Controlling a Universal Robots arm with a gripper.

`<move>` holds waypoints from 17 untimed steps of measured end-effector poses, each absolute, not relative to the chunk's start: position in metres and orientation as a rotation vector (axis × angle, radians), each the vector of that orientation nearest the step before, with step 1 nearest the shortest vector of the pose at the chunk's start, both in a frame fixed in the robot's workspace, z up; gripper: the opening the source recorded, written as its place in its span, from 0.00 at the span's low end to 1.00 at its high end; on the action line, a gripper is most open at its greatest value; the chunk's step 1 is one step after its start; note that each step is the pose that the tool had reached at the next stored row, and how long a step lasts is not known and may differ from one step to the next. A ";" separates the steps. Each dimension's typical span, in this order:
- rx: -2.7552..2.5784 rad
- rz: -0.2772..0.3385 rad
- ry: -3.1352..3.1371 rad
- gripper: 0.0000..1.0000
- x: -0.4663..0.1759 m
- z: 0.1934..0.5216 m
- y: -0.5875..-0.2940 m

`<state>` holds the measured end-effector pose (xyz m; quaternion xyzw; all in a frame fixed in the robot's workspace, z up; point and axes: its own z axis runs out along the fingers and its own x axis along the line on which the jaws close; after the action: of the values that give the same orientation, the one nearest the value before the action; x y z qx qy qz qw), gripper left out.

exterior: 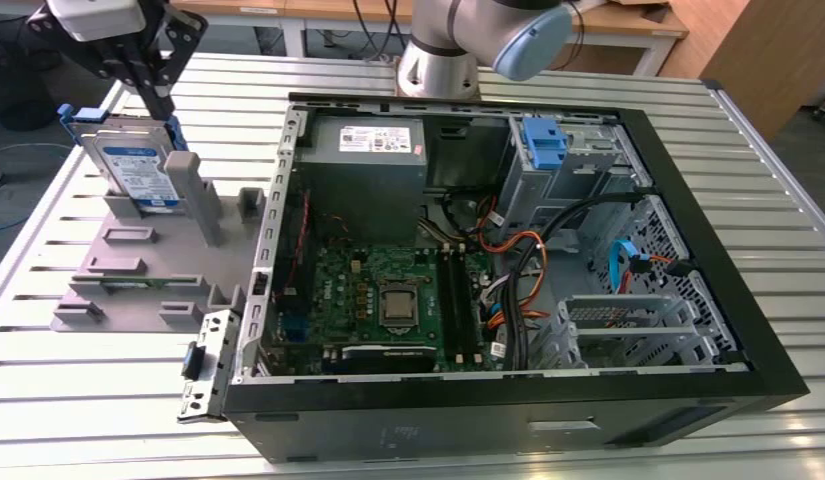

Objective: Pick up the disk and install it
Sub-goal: 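Reach for the disk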

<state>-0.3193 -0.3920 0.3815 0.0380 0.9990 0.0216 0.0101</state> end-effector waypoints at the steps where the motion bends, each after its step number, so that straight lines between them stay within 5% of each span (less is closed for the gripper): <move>1: 0.119 0.067 3.123 0.11 -0.319 0.382 -0.392; 17: 0.122 0.065 3.176 0.11 -0.319 0.381 -0.392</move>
<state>-0.3192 -0.3920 0.3811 0.0385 0.9989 0.0205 -0.0186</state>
